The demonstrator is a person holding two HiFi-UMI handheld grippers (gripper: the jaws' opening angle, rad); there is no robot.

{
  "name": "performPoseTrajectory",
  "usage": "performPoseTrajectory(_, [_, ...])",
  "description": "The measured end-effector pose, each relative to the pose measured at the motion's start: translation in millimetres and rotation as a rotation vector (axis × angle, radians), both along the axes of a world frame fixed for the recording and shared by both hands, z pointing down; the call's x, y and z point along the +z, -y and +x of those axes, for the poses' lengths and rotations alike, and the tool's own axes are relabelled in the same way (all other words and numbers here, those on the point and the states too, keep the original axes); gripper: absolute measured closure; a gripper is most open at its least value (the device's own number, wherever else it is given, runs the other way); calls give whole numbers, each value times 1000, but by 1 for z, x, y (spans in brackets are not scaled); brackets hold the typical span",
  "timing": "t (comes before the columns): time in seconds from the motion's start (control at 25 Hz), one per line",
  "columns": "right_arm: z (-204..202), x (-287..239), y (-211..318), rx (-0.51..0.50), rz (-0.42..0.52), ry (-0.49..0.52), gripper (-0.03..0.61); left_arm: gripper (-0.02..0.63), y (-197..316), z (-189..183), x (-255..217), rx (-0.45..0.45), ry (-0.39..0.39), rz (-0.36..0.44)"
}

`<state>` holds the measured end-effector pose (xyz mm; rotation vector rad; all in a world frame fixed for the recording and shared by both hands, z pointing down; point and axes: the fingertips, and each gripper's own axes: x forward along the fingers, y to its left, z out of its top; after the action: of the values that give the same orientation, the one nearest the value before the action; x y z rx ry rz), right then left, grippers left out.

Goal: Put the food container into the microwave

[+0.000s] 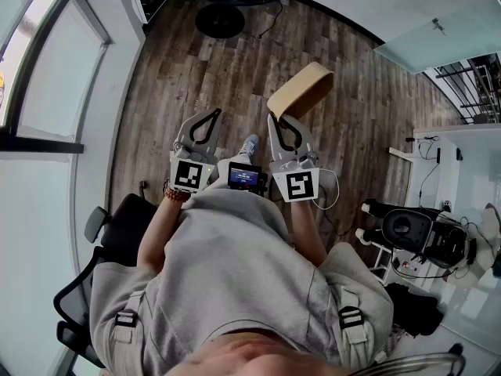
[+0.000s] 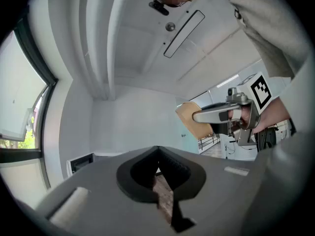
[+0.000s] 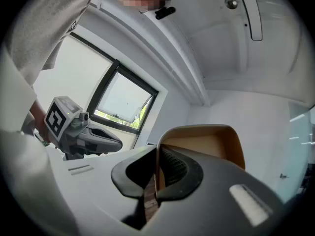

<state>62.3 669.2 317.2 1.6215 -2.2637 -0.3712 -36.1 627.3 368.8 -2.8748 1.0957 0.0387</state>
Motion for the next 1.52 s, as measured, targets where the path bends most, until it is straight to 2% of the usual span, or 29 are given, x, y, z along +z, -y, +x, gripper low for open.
performPoseTrajectory(0.72, [-24,-9,30,-23,22,3,545,615,17,-30,2,-32,-15,-1])
performPoseTrajectory(0.84, [-29,-7,33,-18,13,11,544,615,23,-33,2,-22,-1,58])
performPoseTrajectory(1.0, [-23,-9,37,-2,5,15,545,615,27,-29,-1,-23,-8,56])
performPoseTrajectory(1.2, [-5,-6,51,20,-7,28,545,615,33,-18,10,-23,-6,-71])
performPoseTrajectory(1.28, [1,-3,59,21,-10,44,545,615,38,-15,15,-26,1,-85])
performPoseTrajectory(1.4, [10,3,73,20,-34,53,545,615,52,-8,18,-35,8,-61])
performPoseTrajectory(1.52, [21,7,93,18,-56,55,545,615,66,2,22,-36,23,-119])
